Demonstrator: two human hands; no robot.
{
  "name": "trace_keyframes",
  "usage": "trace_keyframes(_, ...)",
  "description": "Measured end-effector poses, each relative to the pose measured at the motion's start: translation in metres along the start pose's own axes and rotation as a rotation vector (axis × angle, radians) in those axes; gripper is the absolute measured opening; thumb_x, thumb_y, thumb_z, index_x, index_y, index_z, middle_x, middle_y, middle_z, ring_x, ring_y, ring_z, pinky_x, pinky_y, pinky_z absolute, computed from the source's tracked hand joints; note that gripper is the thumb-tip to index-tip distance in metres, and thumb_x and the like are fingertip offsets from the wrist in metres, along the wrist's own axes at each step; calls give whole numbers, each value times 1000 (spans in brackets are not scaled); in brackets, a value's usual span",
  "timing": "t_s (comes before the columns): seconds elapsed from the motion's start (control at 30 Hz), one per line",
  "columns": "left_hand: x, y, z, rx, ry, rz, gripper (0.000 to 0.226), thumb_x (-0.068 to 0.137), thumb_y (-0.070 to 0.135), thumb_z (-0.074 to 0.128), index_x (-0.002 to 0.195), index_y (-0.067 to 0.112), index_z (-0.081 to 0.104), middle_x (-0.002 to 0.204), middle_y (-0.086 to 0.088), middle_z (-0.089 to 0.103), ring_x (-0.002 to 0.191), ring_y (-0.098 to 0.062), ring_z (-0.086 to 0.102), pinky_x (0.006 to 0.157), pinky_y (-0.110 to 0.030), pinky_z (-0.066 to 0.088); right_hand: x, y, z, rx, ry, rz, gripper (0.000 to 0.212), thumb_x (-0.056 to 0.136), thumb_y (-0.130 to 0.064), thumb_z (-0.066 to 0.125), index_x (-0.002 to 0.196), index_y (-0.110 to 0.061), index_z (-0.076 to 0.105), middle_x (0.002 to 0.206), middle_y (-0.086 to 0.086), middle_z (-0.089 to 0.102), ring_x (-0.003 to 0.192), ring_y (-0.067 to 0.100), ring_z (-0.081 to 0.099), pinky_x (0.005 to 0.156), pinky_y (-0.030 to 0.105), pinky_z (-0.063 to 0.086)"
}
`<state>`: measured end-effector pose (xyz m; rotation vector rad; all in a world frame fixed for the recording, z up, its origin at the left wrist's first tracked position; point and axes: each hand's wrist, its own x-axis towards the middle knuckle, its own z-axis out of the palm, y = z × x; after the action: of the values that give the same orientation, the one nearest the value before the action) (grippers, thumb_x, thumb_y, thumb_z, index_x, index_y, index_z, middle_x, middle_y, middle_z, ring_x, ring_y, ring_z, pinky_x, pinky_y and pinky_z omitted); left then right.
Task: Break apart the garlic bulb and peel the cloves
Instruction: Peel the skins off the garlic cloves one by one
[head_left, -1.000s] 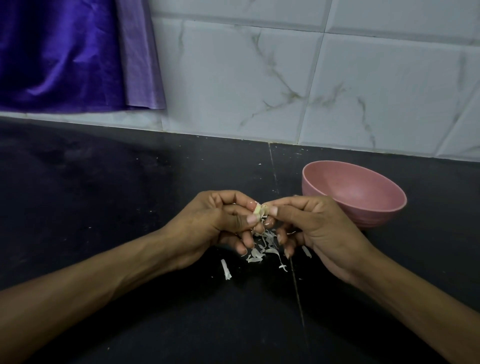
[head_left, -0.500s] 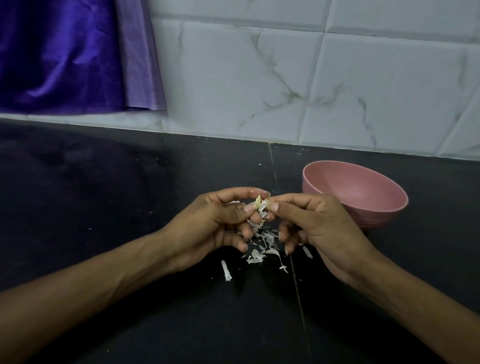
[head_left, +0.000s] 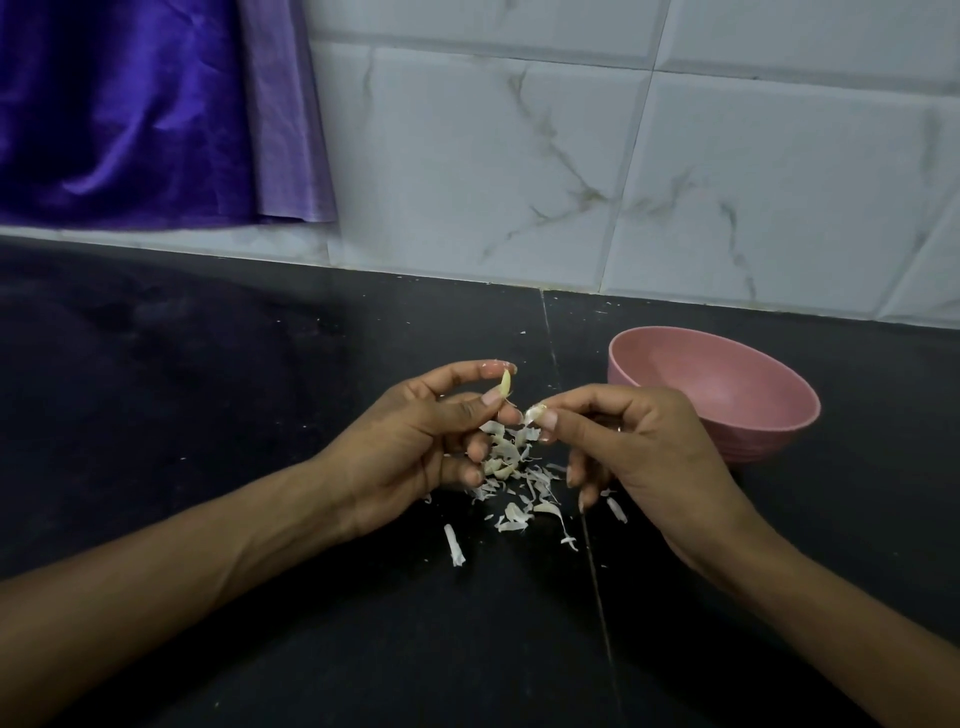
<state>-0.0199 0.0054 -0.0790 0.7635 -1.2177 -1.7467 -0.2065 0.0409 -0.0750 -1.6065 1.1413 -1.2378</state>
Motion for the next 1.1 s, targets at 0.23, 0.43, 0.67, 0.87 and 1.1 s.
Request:
trace_keyframes(0.23,-4,0,2,70,-1,37,44,76,11,67,120,8,59,80,-6,70,42,-8,49,39,-21,45,0,-1,-3,-120,57,-69,31,67,-38,75,78,-10,75,57,-2,64,47,12,55,43,28,49)
trace_keyframes(0.43,-7,1,3,127,5,72,46,74,10,70,119,7,59,79,-7,72,42,-9,50,39,-23,46,0,0,-3,-158,72,-85,34,68,-47,74,78,-15,71,58,-1,63,49,15,57,44,30,50)
trace_keyframes(0.67,-10,-4,6,372,-23,215,47,68,10,77,112,9,61,75,-13,72,44,-18,58,40,-27,51,-1,-1,-2,65,-84,66,17,79,-20,73,92,-10,76,78,3,71,62,13,59,47,23,50)
trace_keyframes(0.87,-7,-8,4,479,-22,226,45,69,15,77,110,9,61,86,-12,73,49,-23,61,41,-28,51,1,-3,0,176,-18,94,23,83,-18,67,96,0,64,81,15,70,59,17,64,47,27,54)
trace_keyframes(1.1,-8,-7,4,499,63,309,23,80,21,70,98,7,66,80,-12,69,46,-19,59,38,-24,46,2,-2,-2,165,-44,102,20,83,-9,67,101,-1,69,80,11,70,66,17,65,59,29,60)
